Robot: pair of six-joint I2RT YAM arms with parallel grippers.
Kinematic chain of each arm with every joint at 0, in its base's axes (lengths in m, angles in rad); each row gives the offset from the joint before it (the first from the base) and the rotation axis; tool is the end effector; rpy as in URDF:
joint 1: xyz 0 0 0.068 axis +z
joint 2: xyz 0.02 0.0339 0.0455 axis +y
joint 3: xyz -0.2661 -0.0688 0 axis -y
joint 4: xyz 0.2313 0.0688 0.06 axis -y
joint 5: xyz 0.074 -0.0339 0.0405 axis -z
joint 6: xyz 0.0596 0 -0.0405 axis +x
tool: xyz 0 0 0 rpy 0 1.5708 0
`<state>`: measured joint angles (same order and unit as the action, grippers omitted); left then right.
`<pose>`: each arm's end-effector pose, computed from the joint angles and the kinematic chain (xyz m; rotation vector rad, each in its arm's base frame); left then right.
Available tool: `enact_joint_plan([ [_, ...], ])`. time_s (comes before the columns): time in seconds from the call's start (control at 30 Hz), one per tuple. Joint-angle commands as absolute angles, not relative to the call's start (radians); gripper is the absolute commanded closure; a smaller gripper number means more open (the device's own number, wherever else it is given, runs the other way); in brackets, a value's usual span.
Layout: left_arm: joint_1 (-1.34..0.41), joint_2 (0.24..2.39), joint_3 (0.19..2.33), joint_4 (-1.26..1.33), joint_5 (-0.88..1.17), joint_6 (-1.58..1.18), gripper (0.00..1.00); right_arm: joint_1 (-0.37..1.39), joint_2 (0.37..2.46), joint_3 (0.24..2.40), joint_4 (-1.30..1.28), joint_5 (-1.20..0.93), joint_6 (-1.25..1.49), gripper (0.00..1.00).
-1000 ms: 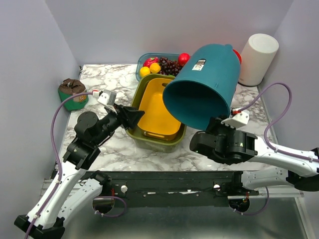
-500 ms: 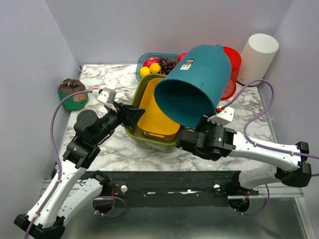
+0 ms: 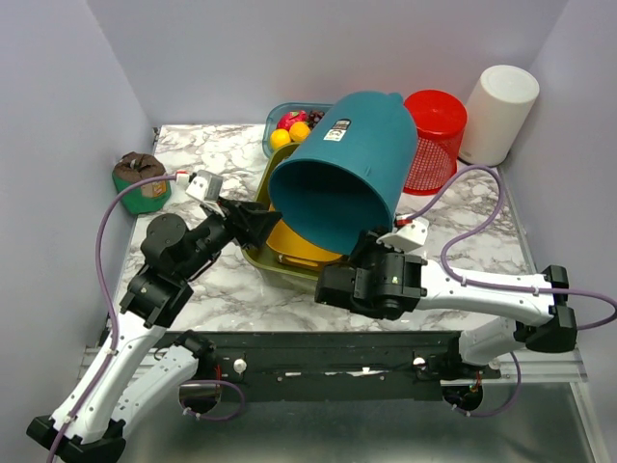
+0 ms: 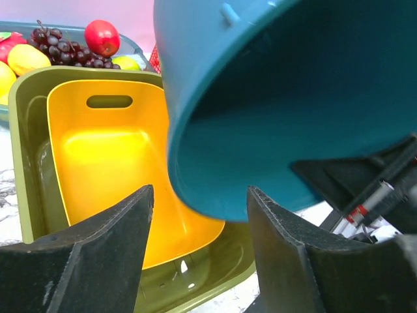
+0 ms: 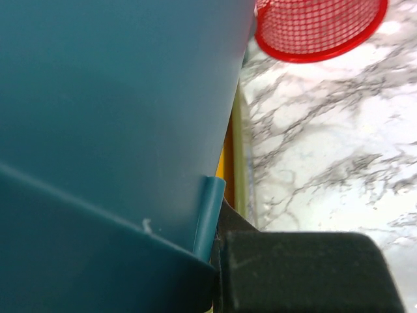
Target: Turn the large container upside down
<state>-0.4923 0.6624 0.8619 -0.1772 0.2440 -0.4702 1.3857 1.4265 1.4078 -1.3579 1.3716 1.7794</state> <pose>0.1314 -0.0868 0.3847 0.2204 1.6134 -0.9403 0.0999 0.2160 0.3483 0.4830 1.7029 0.1888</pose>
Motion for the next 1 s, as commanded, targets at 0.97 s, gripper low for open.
enact_joint_plan([
  [0.97,-0.494,0.831,0.98,-0.02,0.182,-0.373,0.39,1.511,1.447,1.456,-1.525,1.638,1.887,1.0],
])
